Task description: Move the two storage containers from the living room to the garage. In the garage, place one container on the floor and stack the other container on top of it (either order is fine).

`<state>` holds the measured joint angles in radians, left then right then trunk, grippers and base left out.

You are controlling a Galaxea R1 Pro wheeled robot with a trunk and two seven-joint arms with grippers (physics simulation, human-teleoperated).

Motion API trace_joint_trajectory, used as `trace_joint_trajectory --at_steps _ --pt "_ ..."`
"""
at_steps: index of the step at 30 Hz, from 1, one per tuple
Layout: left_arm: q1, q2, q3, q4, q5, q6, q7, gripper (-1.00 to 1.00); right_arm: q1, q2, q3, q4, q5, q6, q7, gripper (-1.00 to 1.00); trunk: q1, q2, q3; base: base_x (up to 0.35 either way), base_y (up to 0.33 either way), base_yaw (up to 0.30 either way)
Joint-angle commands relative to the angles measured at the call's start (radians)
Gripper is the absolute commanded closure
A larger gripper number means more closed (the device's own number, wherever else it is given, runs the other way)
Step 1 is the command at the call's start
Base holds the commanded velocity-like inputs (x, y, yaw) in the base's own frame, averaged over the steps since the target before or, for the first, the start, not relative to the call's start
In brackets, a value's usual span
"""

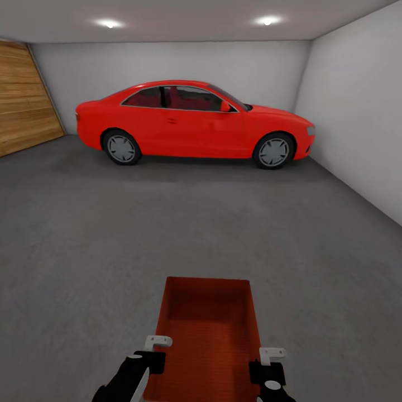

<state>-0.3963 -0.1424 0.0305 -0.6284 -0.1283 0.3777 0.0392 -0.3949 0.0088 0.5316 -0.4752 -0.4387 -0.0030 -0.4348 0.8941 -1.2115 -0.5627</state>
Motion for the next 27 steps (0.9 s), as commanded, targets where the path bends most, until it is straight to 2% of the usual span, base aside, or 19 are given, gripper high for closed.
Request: trace_joint_trajectory --at_steps 1,27 --pt "0.001 0.000 -0.011 0.023 -0.016 0.004 0.005 1.00 -0.002 -0.001 0.004 -0.019 -0.004 0.000 -0.007 1.00 0.001 -0.001 -0.001 0.323 0.000 0.000" --pt "0.001 0.000 -0.011 0.023 -0.016 0.004 0.005 1.00 -0.002 -0.003 0.004 -0.019 -0.004 -0.001 -0.007 1.00 0.001 -0.001 -0.001 0.323 0.000 0.000"
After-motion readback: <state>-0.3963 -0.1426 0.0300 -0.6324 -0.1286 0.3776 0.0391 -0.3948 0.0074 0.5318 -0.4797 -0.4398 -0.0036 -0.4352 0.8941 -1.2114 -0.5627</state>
